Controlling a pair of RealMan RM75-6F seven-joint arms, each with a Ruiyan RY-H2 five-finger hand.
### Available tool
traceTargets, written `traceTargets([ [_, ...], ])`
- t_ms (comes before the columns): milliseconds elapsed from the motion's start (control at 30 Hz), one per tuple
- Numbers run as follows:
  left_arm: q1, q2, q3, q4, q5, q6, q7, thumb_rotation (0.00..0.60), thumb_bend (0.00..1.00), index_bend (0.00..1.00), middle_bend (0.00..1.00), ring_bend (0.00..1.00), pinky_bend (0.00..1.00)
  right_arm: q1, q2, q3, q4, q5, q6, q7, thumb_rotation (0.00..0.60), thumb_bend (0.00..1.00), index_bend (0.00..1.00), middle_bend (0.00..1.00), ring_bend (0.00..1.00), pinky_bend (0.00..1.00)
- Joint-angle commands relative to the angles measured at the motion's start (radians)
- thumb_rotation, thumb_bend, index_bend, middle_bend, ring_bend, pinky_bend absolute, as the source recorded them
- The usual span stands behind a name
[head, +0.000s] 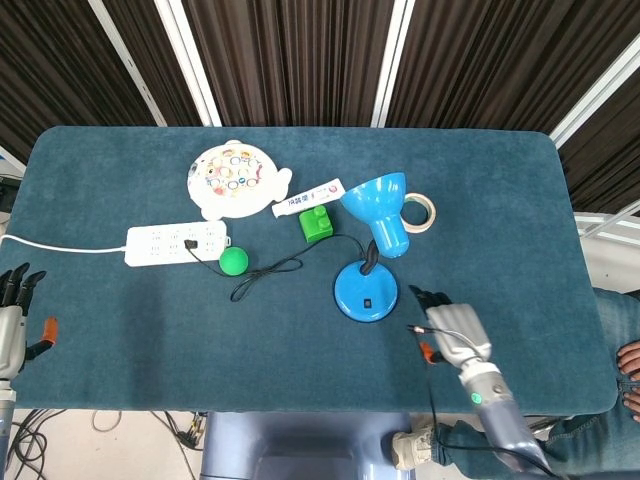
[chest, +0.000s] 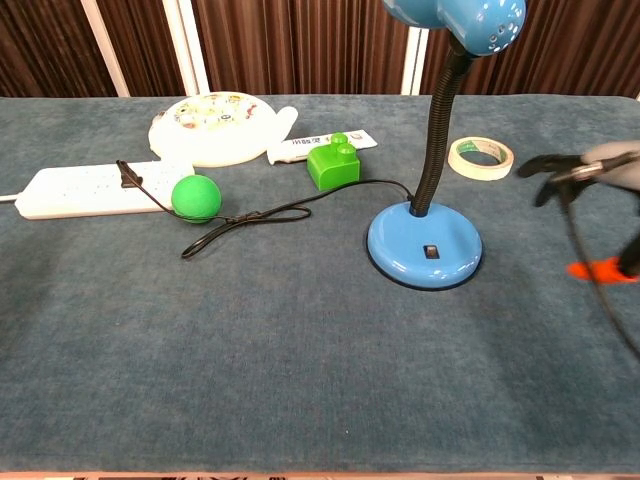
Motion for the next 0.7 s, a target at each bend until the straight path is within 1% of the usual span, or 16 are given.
traceTargets([
  [33,0.0,0.0,-0.001,-0.001,-0.001,0.001,0.0,0.6,0.45,0.15,0.02,0.0,0.0,-0.092,0.103,-0.098,-0.045,-0.135,0.037,0.074,0.6,0.35,0.01,0.17,0.14,1.0],
  [67,0.001,0.0,-0.001,-0.001,0.0,0.002,0.001,0.6,0.45,0.15,0.02,0.0,0.0,-0.121,0.122,-0.127,-0.032,-0.189,0.049,0.097,0.6,0.35,0.01,0.16,0.14,1.0],
  [100,0.001,0.0,-0.001,0.0,0.0,0.003,0.002,0.6,0.45,0.15,0.02,0.0,0.0,-0.14,0.129,-0.142,-0.02,-0.228,0.061,0.113,0.6,0.35,0.01,0.15,0.14,1.0],
  [133,0.002,0.0,-0.001,-0.001,0.001,0.005,0.002,0.6,0.45,0.15,0.02,0.0,0.0,-0.173,0.135,-0.161,0.009,-0.291,0.092,0.143,0.6,0.33,0.01,0.14,0.13,1.0],
  [200,0.002,-0.001,0.0,0.0,0.003,0.006,0.002,0.6,0.45,0.15,0.02,0.0,0.0,-0.22,0.131,-0.178,0.059,-0.378,0.141,0.197,0.6,0.31,0.01,0.12,0.13,1.0],
  [233,0.002,-0.001,0.0,0.001,0.003,0.006,0.003,0.6,0.45,0.15,0.02,0.0,0.0,-0.255,0.124,-0.184,0.102,-0.436,0.182,0.25,0.6,0.31,0.01,0.11,0.12,1.0],
  [300,0.002,-0.002,0.001,0.001,0.003,0.005,0.005,0.6,0.45,0.15,0.02,0.0,0.0,-0.305,0.113,-0.188,0.182,-0.514,0.244,0.335,0.6,0.31,0.01,0.1,0.1,1.0],
  [400,0.002,-0.003,0.001,0.001,0.001,0.006,0.007,0.6,0.45,0.15,0.02,0.0,0.0,-0.36,0.103,-0.187,0.276,-0.555,0.307,0.389,0.6,0.31,0.0,0.08,0.06,1.0],
  [500,0.002,-0.003,0.0,0.003,0.002,0.006,0.009,0.6,0.45,0.15,0.02,0.0,0.0,-0.384,0.103,-0.17,0.313,-0.543,0.317,0.411,0.6,0.31,0.0,0.07,0.04,1.0],
  [567,0.001,-0.004,0.001,0.005,0.003,0.006,0.01,0.6,0.45,0.15,0.02,0.0,0.0,-0.392,0.103,-0.149,0.334,-0.539,0.322,0.429,0.6,0.31,0.0,0.07,0.04,1.0],
  [600,0.001,-0.004,0.001,0.006,0.004,0.006,0.01,0.6,0.45,0.15,0.02,0.0,0.0,-0.397,0.101,-0.138,0.346,-0.537,0.324,0.429,0.6,0.31,0.0,0.07,0.04,0.93],
  [633,0.001,-0.004,0.001,0.006,0.005,0.006,0.011,0.6,0.45,0.15,0.02,0.0,0.0,-0.399,0.099,-0.133,0.354,-0.538,0.325,0.427,0.6,0.31,0.0,0.07,0.04,0.68],
  [667,0.001,-0.005,0.002,0.007,0.007,0.006,0.012,0.6,0.45,0.15,0.02,0.0,0.0,-0.404,0.096,-0.126,0.363,-0.542,0.327,0.425,0.6,0.31,0.0,0.07,0.04,0.47],
  [700,0.0,-0.005,0.002,0.007,0.007,0.005,0.012,0.6,0.45,0.15,0.02,0.0,0.0,-0.406,0.094,-0.122,0.367,-0.545,0.327,0.425,0.6,0.31,0.0,0.07,0.04,0.18],
])
